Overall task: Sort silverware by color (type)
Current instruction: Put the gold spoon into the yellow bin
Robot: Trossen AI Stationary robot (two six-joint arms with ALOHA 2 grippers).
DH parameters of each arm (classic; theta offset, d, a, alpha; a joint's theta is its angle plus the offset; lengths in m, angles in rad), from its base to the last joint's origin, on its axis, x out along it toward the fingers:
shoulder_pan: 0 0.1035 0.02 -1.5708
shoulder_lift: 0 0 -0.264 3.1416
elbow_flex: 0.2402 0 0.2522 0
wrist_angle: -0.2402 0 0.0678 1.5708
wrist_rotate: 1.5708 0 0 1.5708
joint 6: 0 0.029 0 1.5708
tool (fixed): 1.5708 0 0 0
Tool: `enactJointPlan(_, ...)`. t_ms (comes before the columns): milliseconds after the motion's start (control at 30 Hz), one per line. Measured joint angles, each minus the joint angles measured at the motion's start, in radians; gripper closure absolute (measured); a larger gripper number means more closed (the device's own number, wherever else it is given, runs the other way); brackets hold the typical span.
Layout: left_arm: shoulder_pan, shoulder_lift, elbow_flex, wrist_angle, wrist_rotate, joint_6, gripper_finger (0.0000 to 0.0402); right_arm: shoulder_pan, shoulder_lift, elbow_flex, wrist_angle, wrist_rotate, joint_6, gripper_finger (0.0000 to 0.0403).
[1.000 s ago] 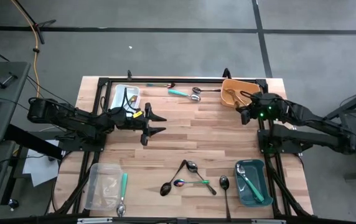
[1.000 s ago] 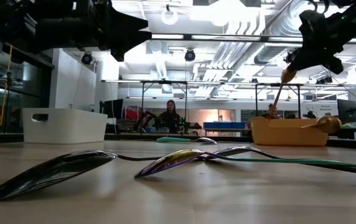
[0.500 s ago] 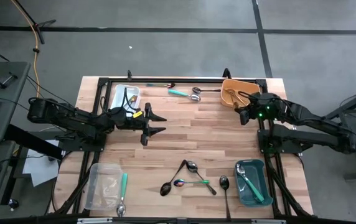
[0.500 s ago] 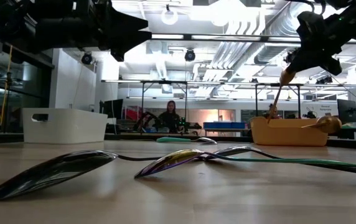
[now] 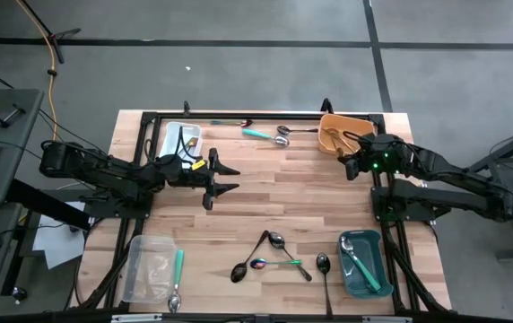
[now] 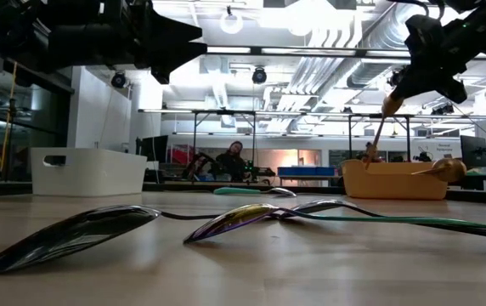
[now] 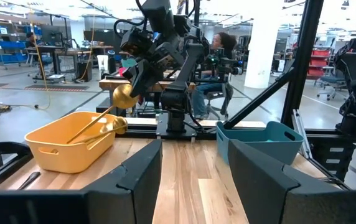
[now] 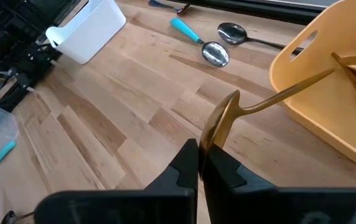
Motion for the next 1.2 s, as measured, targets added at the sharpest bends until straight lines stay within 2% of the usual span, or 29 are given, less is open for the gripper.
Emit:
enactJointPlan(300, 0.0, 0.0, 0.0, 0.0, 0.0, 0.0, 0.0225, -0.005, 0.035, 0.0, 0.028, 0.019, -0.001, 0.0403)
enactJointPlan(533, 0.0, 0.0, 0.0, 0.0, 0.0, 0.0, 0.0225, -0.074, 0.083, 0.0, 0.063, 0.018, -0.03, 0.0403)
enactJointPlan(933, 0.0, 0.0, 0.0, 0.0, 0.0, 0.0, 0.0225, -0.166, 0.181, 0.0, 0.141, -0.077, -0.072, 0.0403)
enactJointPlan(1200, 0.0, 0.0, 0.0, 0.0, 0.0, 0.0, 0.0225, -0.208, 0.187, 0.0, 0.101, -0.098, -0.104, 0.0398)
